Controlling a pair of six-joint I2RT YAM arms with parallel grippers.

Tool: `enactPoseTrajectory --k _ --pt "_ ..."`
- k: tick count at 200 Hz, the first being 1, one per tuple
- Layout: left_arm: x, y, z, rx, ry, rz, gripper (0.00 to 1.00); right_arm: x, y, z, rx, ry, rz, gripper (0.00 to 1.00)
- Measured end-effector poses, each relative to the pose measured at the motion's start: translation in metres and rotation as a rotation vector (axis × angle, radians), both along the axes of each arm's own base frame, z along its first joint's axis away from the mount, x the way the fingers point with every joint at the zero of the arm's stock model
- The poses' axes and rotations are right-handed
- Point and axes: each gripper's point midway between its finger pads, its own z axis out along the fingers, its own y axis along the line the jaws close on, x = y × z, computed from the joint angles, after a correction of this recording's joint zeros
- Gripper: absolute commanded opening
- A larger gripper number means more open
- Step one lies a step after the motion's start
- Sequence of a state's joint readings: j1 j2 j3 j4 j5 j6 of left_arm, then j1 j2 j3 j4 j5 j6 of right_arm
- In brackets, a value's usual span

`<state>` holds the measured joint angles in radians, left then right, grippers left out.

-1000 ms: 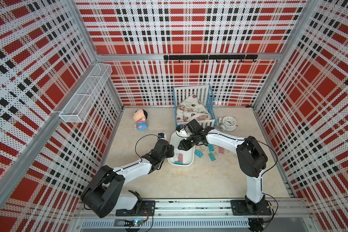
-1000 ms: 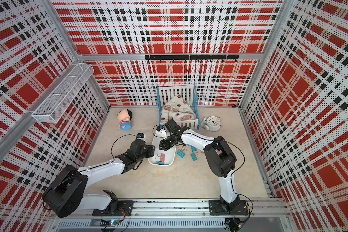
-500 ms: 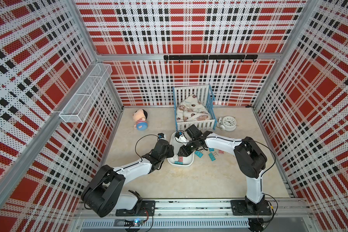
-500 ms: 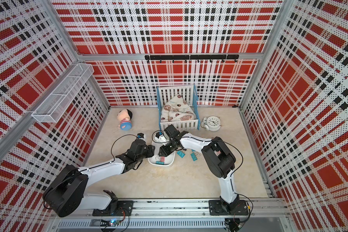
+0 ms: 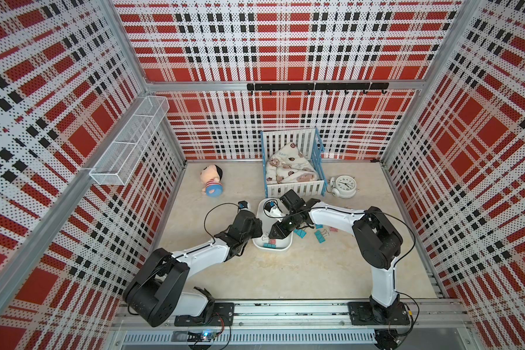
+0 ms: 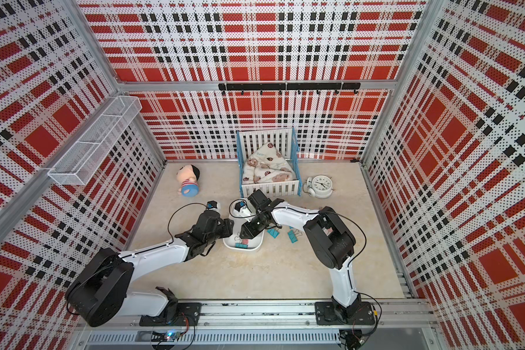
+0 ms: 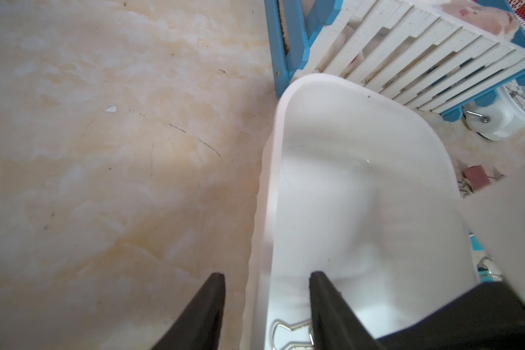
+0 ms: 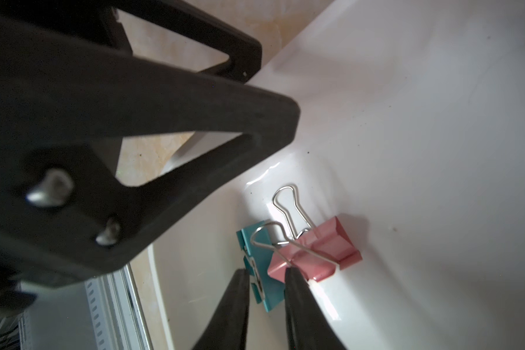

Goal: Take out the binder clips from the storage box
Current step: Pick up the binder clip from the storage box.

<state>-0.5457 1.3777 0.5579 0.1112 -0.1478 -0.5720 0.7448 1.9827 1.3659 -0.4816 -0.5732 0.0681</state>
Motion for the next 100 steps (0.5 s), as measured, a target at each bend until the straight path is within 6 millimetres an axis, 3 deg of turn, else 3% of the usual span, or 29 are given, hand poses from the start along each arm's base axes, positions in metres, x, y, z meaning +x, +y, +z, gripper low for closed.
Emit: enactPoseTrajectory --k 100 --pt "0.001 0.0 -0.001 0.002 0.002 0.0 0.52 -0.011 0.0 -0.001 -0.003 0.029 0.039 0.07"
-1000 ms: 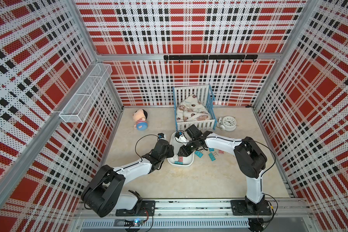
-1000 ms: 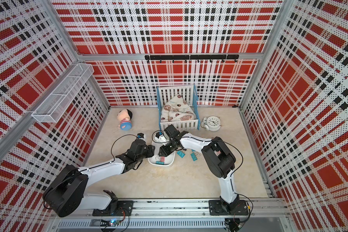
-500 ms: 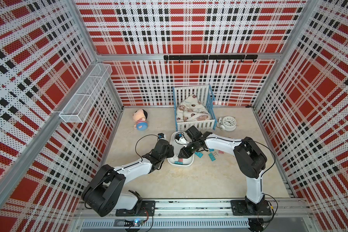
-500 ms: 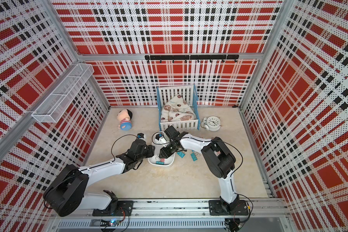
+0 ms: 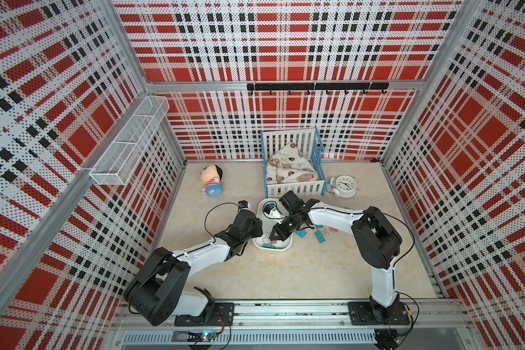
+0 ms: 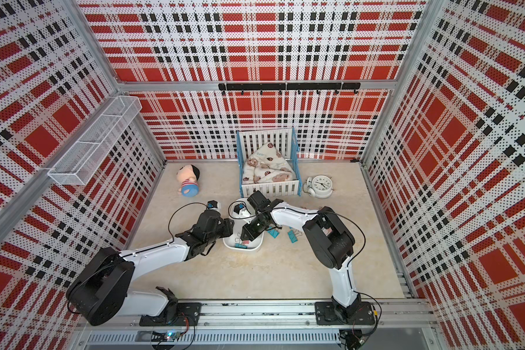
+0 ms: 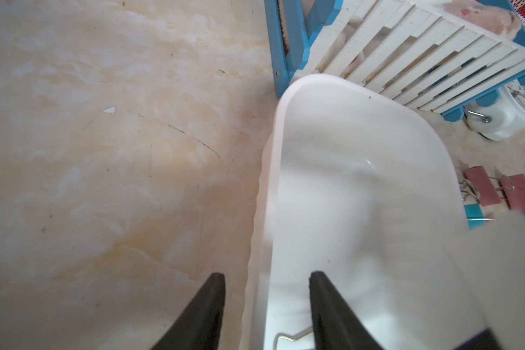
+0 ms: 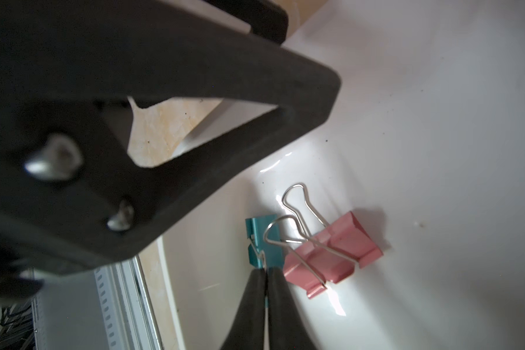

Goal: Take out the binder clips from the storage box
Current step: Pick up the binder clip from the storage box.

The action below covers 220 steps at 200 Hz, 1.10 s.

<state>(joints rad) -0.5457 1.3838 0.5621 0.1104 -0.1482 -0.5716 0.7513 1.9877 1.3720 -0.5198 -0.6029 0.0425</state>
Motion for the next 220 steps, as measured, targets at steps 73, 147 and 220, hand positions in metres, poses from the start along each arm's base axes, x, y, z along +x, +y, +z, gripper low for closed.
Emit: enactPoseTrajectory --k 73,147,220 --pt "0.0 0.001 0.0 0.005 0.0 0.005 0.52 0.006 0.002 0.038 0.023 -0.064 0.008 0.05" --pt "0.001 0.001 0.002 0.008 -0.001 0.008 0.52 0.019 -0.005 0.081 0.06 -0.152 -0.022 0.03" --pt "0.003 0.0 0.001 0.011 0.003 0.007 0.52 0.03 -0.075 0.11 0.035 -0.224 -0.183 0.04"
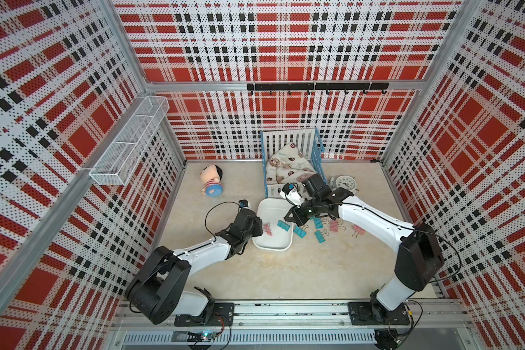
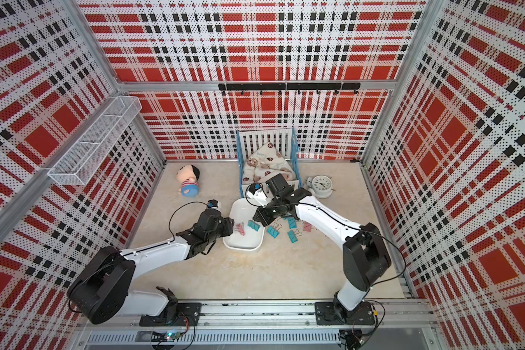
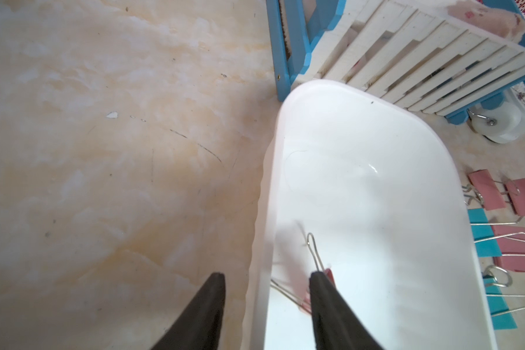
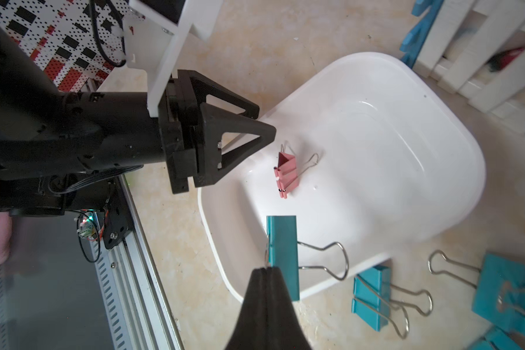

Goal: Take out the binder clips from the storage box
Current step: Pick up the binder clip from the storage box, then place the binder clip at the center of the board.

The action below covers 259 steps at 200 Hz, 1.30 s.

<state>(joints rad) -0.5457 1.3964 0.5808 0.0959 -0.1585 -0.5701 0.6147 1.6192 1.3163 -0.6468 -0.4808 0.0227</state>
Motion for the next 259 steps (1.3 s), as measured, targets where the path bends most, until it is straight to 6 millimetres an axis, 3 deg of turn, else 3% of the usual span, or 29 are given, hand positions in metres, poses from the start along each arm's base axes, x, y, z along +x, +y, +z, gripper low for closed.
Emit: enactPoseTrajectory --k 33,55,117,193,259 --pt "0.0 0.0 0.0 0.002 -0.001 -0.002 0.52 -0.009 -0.031 0.0 -0.005 0.007 -0.077 0.05" --pt "0.0 0.0 0.0 0.002 -0.001 -0.002 0.52 -0.018 -0.041 -0.005 -0.013 0.024 -0.109 0.04" --pt "0.003 -0.002 0.003 0.016 -0.007 -0.019 0.52 -0.041 -0.062 -0.055 -0.049 0.152 -0.216 0.04" --pt "0.005 -0.005 0.003 0.021 -0.003 -0.033 0.52 -0.03 -0.077 -0.089 -0.037 0.222 -0.332 0.03" --pt "0.008 -0.007 0.006 0.022 -0.006 -0.034 0.53 -0.03 -0.081 -0.105 -0.022 0.258 -0.355 0.03"
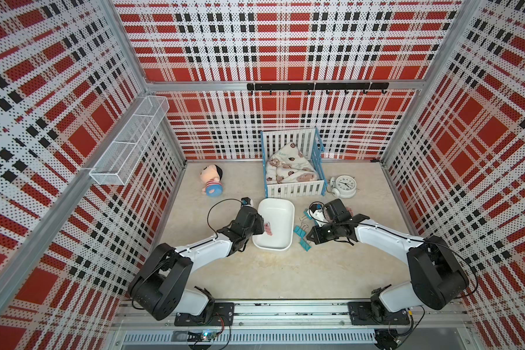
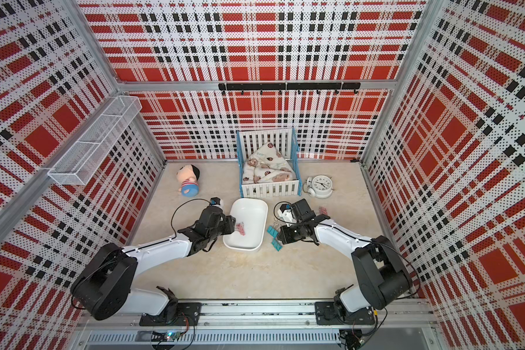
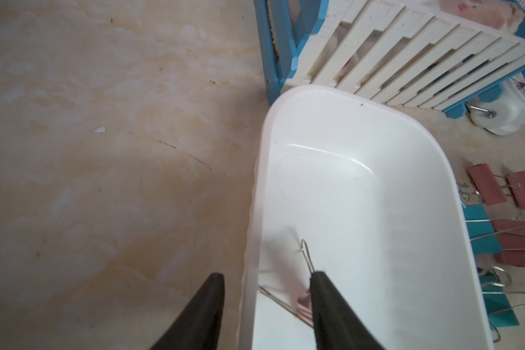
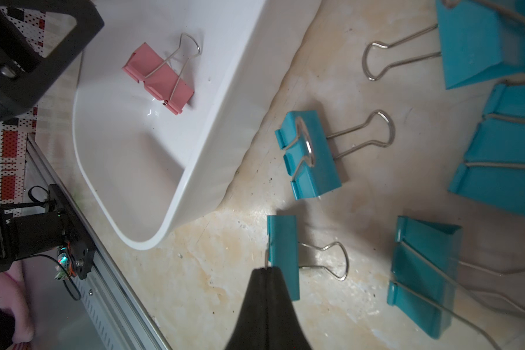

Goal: Take out the binder clips from the storage box
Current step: Place the binder clip at the center of the board.

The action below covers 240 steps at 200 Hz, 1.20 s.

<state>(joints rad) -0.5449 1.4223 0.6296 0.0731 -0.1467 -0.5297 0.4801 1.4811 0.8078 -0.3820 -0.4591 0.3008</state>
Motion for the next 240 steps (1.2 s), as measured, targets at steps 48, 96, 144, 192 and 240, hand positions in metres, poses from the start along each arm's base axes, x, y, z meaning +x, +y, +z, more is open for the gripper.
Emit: enactPoseTrajectory --k 48,96,144,192,240 --pt "0.007 0.001 0.006 0.007 -0.011 0.004 0.53 0.001 -0.003 -0.006 0.007 0.01 -0.015 0.1" --pt "0.01 0.004 0.001 0.02 0.0 0.008 0.53 0.001 -0.004 -0.011 -0.002 0.021 -0.021 0.19" --pt "0.015 0.007 -0.002 0.029 0.007 0.014 0.53 0.0 -0.01 -0.012 -0.043 0.031 -0.027 0.27" --pt "0.017 0.007 0.005 0.02 -0.007 0.016 0.53 0.036 0.011 0.054 -0.014 -0.108 0.019 0.31" --pt "0.007 0.005 0.014 -0.013 -0.026 0.02 0.53 0.067 0.083 0.101 0.015 -0.253 0.186 0.31"
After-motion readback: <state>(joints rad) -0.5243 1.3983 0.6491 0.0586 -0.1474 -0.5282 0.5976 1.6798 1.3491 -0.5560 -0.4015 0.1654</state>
